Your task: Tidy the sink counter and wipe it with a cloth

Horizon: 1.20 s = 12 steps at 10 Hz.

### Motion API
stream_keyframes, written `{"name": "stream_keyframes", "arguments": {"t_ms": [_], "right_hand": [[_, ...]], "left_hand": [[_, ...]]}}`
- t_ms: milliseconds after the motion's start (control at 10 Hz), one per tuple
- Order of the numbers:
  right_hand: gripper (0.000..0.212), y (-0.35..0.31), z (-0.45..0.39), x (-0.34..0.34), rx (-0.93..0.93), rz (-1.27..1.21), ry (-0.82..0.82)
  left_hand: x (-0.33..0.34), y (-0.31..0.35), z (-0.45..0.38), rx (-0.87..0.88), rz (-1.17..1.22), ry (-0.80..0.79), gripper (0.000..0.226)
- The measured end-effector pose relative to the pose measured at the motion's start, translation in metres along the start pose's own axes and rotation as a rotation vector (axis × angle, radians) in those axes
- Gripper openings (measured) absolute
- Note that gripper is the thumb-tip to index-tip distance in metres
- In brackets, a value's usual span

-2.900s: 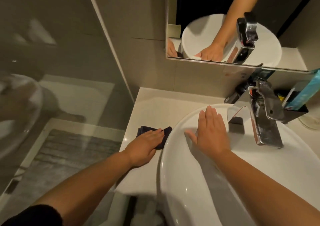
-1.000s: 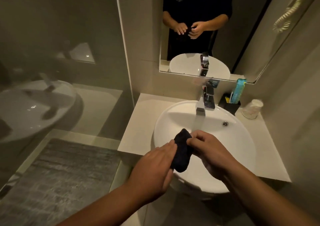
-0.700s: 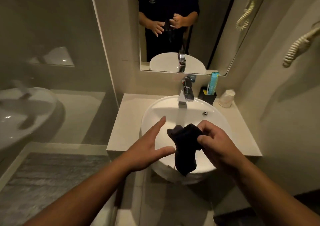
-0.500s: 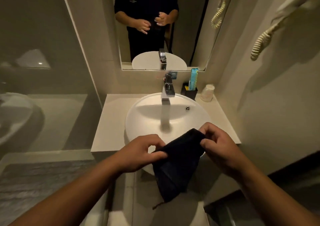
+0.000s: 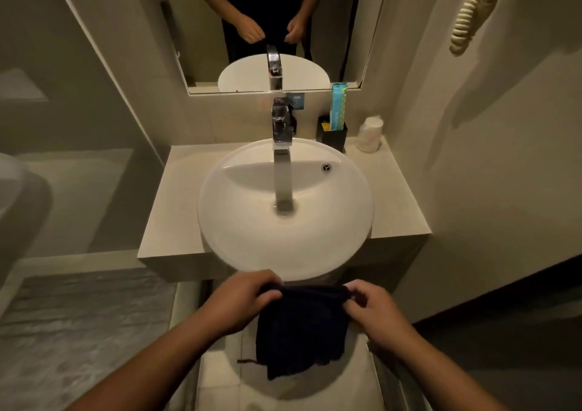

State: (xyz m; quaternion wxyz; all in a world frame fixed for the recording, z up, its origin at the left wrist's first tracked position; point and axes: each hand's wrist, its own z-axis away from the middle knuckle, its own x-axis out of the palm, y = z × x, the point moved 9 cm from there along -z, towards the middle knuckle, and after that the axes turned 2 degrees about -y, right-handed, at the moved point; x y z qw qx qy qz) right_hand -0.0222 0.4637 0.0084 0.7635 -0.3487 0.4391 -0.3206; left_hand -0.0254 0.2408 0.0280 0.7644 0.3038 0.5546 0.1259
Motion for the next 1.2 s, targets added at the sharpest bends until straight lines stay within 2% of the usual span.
{"name": "stream_keyframes", "arguments": {"t_ms": [100, 200, 300, 500, 700, 800, 900, 1000, 1100, 1200], "right_hand": [[0.014, -0.008, -0.051, -0.003, -0.032, 0.165, 0.114], [0.024, -0.02, -0.089, -0.001, -0.036, 0.368, 0.138], [0.025, -0.023, -0.107, 0.002, -0.017, 0.544, 0.126], [0.03, -0.017, -0.113, 0.006, 0.061, 0.687, 0.126], [0.031, -0.029, -0.111, 0.006, -0.007, 0.805, 0.17], [0.033, -0.036, -0.101, 0.005, -0.049, 0.852, 0.206], [0.032, -0.053, -0.086, 0.01, -0.144, 0.843, 0.193], [0.028, -0.067, -0.072, 0.018, -0.161, 0.805, 0.042], [0.03, -0.073, -0.069, 0.026, -0.082, 0.821, -0.182], [0.032, -0.065, -0.057, 0.038, 0.12, 0.795, -0.49]], "left_hand": [[-0.009, -0.019, -0.04, -0.097, -0.104, 0.112, 0.02], [-0.015, -0.036, -0.066, -0.198, -0.312, 0.166, 0.023], [-0.009, -0.047, -0.077, -0.232, -0.429, 0.125, 0.023], [0.009, -0.059, -0.087, -0.267, -0.493, 0.051, 0.021], [0.009, -0.059, -0.086, -0.257, -0.585, 0.028, 0.019], [0.008, -0.053, -0.075, -0.248, -0.531, 0.005, 0.027], [-0.005, -0.037, -0.054, -0.179, -0.43, 0.1, 0.036], [-0.018, -0.012, -0.023, -0.101, -0.395, 0.168, 0.038], [-0.018, -0.003, -0.01, -0.154, -0.335, 0.017, 0.028], [0.003, -0.011, 0.0, -0.374, -0.064, -0.432, 0.03]]}}
